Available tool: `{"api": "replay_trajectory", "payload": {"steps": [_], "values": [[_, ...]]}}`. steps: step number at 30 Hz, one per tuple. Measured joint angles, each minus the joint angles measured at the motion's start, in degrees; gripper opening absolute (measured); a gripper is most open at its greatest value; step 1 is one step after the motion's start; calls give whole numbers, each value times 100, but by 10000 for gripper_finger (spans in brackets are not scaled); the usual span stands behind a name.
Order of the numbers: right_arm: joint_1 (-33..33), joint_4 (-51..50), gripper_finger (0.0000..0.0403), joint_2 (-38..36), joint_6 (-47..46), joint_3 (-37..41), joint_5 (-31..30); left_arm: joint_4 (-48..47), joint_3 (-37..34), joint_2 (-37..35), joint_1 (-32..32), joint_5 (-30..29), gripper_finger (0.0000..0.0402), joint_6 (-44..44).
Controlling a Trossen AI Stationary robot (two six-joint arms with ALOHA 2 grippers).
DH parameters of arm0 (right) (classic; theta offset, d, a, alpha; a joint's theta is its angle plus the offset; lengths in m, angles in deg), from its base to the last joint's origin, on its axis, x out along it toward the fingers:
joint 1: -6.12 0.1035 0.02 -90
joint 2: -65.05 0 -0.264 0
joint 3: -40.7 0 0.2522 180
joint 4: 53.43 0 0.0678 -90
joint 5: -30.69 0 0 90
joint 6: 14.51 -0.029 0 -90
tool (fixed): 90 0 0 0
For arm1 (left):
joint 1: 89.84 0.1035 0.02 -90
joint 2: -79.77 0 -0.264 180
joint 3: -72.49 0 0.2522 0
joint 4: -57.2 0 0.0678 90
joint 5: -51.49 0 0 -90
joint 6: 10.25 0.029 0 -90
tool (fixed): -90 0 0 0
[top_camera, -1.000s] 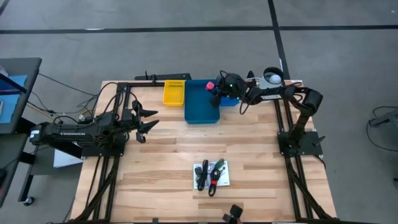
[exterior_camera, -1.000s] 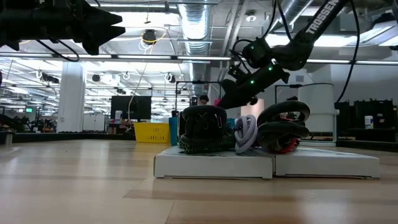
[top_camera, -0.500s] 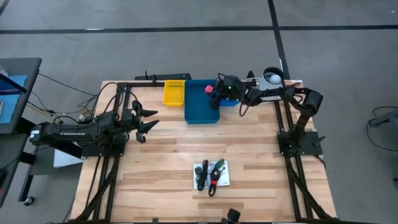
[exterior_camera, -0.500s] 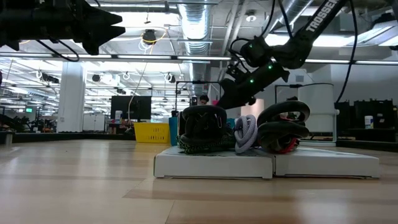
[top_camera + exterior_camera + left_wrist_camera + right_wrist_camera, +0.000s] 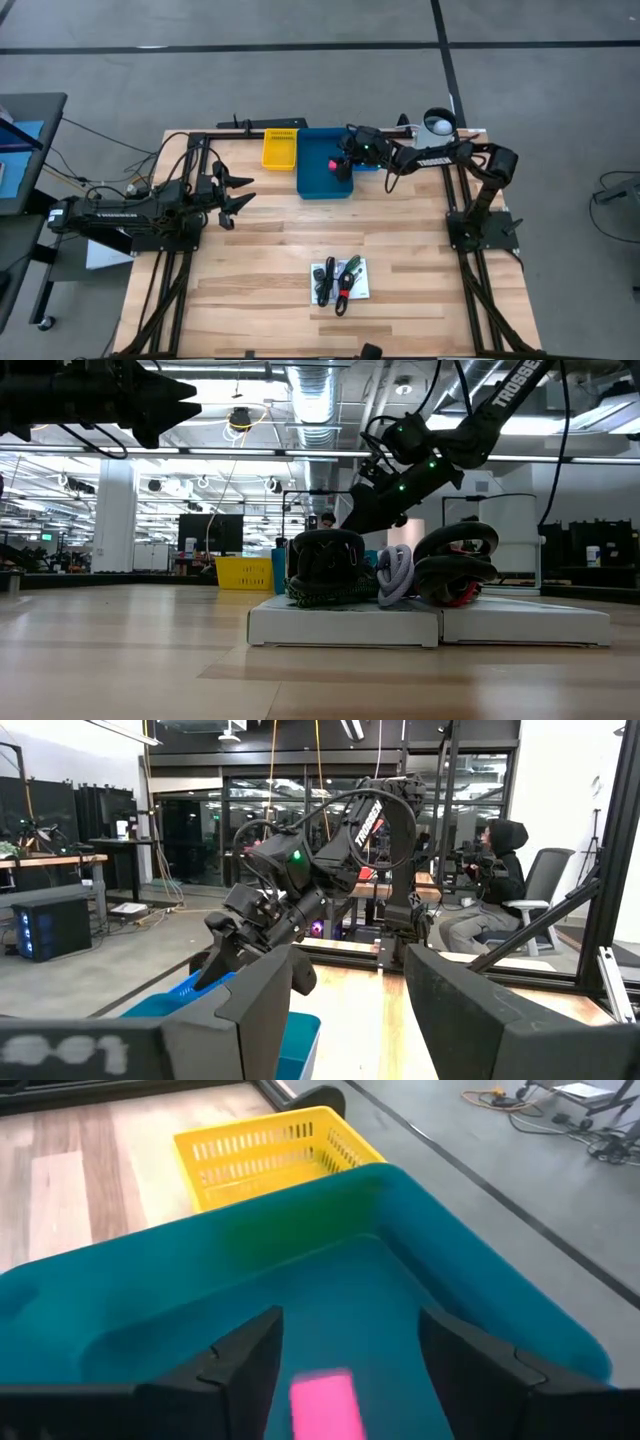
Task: Pick and place items into bin
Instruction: Put the black charger adapter into the dark blue bin
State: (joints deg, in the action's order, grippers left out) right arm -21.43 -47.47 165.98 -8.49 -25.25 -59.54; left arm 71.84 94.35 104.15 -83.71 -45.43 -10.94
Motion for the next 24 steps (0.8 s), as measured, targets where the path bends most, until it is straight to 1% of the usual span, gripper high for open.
{"api": "replay_trajectory", "payload": {"steps": [3, 11, 15, 18, 22, 24], "values": [[37, -1, 243, 0, -1, 0, -2, -1, 0, 0, 0, 0, 186, 2], [338, -77, 244, -12, -4, -25, -7, -37, 0, 0, 0, 0, 186, 2], [726, -727, 245, -258, 23, -245, -7, -77, 0, 2, 0, 1, 186, 2], [1098, -1442, 245, -535, 138, -343, -7, -81, 0, 0, 0, 2, 186, 2], [1707, -2245, 245, -1027, 150, -412, -14, -80, 0, 1, 0, 1, 186, 2], [2031, -2662, 245, -1245, -2, -411, -13, -89, 0, 0, 0, 2, 186, 2]]}}
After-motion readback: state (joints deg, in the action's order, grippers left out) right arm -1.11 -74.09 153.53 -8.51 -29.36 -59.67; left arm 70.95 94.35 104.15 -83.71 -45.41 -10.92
